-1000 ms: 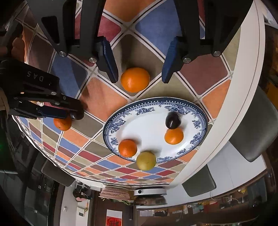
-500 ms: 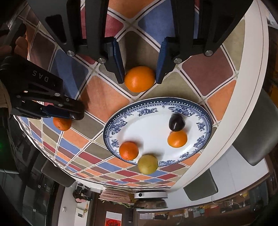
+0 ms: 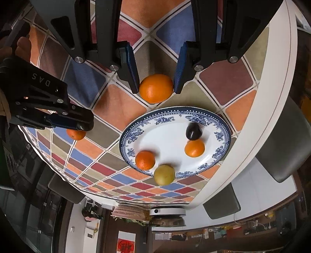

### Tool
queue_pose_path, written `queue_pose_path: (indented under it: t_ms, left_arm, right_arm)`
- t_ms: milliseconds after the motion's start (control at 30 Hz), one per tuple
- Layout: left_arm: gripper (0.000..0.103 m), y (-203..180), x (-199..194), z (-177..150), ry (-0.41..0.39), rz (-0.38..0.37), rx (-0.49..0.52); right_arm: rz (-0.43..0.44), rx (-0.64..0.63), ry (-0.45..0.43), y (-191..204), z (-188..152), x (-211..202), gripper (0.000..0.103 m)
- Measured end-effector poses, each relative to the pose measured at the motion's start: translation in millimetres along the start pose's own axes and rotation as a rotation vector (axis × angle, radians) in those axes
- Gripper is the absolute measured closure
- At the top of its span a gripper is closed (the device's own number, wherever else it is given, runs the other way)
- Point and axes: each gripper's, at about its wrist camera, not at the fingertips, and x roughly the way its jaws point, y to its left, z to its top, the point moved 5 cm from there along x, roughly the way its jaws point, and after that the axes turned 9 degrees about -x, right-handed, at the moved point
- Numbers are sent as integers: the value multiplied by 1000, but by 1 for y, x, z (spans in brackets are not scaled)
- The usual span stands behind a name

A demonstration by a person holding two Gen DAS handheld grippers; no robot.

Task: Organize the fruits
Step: 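Grasp the orange with the left tool while the right tool grasps the dark plum, then carry the orange and the plum over the plate with both tools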

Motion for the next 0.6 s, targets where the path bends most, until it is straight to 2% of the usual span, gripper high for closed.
queue_pose_path:
  t_ms: [600]
  left_arm:
    - [67,15,-34,34,-110,45,19]
  right_arm:
    - [36,-59,-96,25,36,-34,71]
